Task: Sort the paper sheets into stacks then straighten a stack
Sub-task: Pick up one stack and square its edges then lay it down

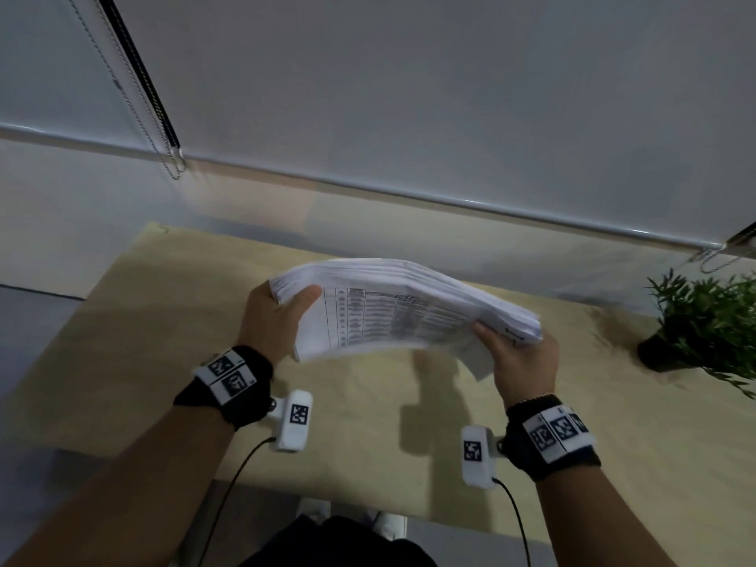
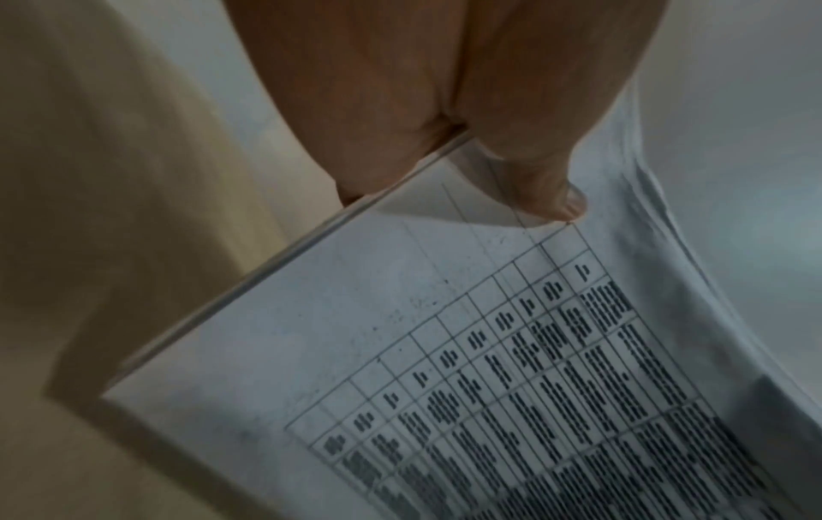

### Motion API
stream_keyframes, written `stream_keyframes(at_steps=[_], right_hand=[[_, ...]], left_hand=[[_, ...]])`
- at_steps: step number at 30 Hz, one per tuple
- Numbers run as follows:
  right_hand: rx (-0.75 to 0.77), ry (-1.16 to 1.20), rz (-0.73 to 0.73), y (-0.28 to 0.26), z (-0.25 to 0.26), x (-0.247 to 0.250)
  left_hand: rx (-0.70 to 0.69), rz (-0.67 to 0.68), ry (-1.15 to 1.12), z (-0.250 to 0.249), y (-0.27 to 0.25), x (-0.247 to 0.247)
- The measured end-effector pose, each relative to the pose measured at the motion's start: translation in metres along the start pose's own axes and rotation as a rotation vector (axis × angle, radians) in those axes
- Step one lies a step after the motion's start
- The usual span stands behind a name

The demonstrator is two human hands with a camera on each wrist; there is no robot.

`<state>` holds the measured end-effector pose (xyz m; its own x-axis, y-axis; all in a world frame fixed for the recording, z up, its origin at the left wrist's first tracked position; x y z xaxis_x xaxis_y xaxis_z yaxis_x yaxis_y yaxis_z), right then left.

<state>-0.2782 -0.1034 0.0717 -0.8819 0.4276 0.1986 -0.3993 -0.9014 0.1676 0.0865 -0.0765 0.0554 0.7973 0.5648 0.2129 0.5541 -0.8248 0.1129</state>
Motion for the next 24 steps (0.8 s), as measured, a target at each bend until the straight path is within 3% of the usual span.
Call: stream_keyframes(at_steps=[6,9,12,24], right_hand=[[-0.013,-0.063,0.056,-0.029,-0.018,0.008],[-0.052,0.100,0.016,-0.030,-0.013,0.003],[-0.004,0.163,-0.005,-0.028,0.000,0.000],[0.123,0.018,0.008,-0.027,0.006,0.003]], left_hand=[[-0.032,0.100,0.057,0.020,-0.020,0.005],[0.013,0.048,-0.049,0.017,-0.022,0.004],[-0.046,-0.051,-0.072,-0.002,-0.024,0.004],[-0.006,-0.209,-0.056,-0.010,-0.011,0.002]])
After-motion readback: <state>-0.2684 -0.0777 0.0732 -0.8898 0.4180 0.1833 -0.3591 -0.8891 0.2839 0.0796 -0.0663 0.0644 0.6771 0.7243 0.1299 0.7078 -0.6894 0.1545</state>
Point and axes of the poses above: each hand's wrist, its own y-axis towards the middle knuckle, its own x-axis out of the back of the hand, z = x × y, the point moved 6 cm from there along y, towards the middle knuckle, and after that the axes turned 10 degrees about -z, right-handed, at the moved point
